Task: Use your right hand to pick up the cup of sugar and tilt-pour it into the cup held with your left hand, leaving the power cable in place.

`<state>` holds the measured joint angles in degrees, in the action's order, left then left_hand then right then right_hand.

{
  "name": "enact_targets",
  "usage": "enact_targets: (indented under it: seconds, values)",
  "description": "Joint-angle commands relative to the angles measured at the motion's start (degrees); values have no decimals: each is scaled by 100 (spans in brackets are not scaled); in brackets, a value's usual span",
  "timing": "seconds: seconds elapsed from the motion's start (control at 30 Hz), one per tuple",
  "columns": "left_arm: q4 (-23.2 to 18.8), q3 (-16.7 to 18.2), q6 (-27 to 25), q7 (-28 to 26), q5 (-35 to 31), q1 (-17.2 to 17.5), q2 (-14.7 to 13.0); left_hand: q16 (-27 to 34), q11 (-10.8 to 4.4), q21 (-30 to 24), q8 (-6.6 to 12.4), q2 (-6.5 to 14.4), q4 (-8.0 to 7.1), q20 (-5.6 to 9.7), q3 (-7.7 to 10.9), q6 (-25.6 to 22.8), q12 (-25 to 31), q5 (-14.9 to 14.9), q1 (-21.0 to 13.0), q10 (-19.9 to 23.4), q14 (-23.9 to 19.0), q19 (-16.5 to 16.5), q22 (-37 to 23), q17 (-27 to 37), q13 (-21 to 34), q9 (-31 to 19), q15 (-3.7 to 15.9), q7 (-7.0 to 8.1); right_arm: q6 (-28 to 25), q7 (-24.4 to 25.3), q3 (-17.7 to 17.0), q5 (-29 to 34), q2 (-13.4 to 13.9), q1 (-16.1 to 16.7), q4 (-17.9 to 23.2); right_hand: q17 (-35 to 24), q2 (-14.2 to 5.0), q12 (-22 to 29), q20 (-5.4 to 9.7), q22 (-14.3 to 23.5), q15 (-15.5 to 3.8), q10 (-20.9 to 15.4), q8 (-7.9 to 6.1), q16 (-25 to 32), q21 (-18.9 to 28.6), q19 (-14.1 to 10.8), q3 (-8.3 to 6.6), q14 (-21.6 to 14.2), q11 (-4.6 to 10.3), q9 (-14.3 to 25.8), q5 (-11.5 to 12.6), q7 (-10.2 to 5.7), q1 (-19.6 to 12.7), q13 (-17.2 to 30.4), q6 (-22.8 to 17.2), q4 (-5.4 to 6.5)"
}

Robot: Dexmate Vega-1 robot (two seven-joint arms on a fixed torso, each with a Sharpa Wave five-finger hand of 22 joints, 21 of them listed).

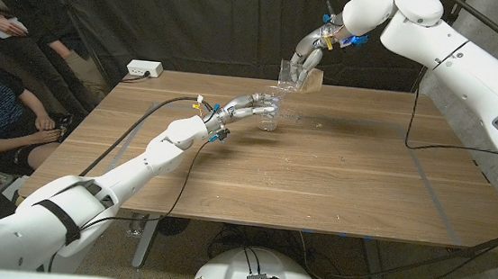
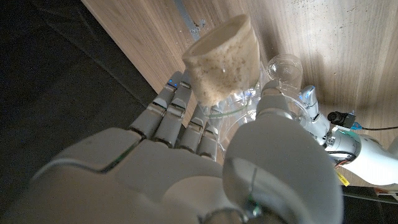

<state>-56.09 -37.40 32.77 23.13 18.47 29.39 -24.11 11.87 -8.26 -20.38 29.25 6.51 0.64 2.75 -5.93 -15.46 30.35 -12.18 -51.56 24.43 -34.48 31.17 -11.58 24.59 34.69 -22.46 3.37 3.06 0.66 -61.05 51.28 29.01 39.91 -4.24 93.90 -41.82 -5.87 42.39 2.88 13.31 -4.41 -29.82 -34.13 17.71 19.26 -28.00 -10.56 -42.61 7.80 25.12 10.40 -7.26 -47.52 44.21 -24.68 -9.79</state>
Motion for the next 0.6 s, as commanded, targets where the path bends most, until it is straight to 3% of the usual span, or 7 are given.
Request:
enact_targets:
  seconds: [0.03, 0.37, 0.6]
  values:
    - [525, -91, 273, 6, -178, -282, 209, -7, -20, -23, 38, 38, 15, 200, -48, -25, 53, -1, -6, 39, -65, -16, -33, 24, 23, -8, 675, 10, 203, -16, -98, 104, -28, 51, 53, -31, -60, 8, 459, 19, -911, -47, -18, 4, 21, -19, -210, -70, 16, 16, 31, -50, -35, 15, -92, 175]
    - [1103, -164, 632, 77, -253, -560, 437, -14, -21, -26, 41, 35, 18, 200, -53, -34, 64, -1, -12, 54, -51, -22, -33, 29, 20, -7, 680, 19, 311, -101, -99, 239, -70, -8, 117, -46, -59, 2, 462, 19, -912, -53, -5, -2, 18, -15, -223, -75, 13, 21, 30, -50, -32, 37, -99, 172]
    - [1174, -187, 679, 153, -235, -606, 468, -15, -20, -27, 40, 35, 19, 203, -55, -37, 69, -3, -15, 51, -52, -29, -34, 32, 20, -1, 680, 24, 477, -143, -53, 413, -88, -52, 149, -54, -58, -2, 465, 19, -912, -66, -4, -3, 16, -12, -230, -82, 15, 21, 31, -50, -30, 40, -117, 171]
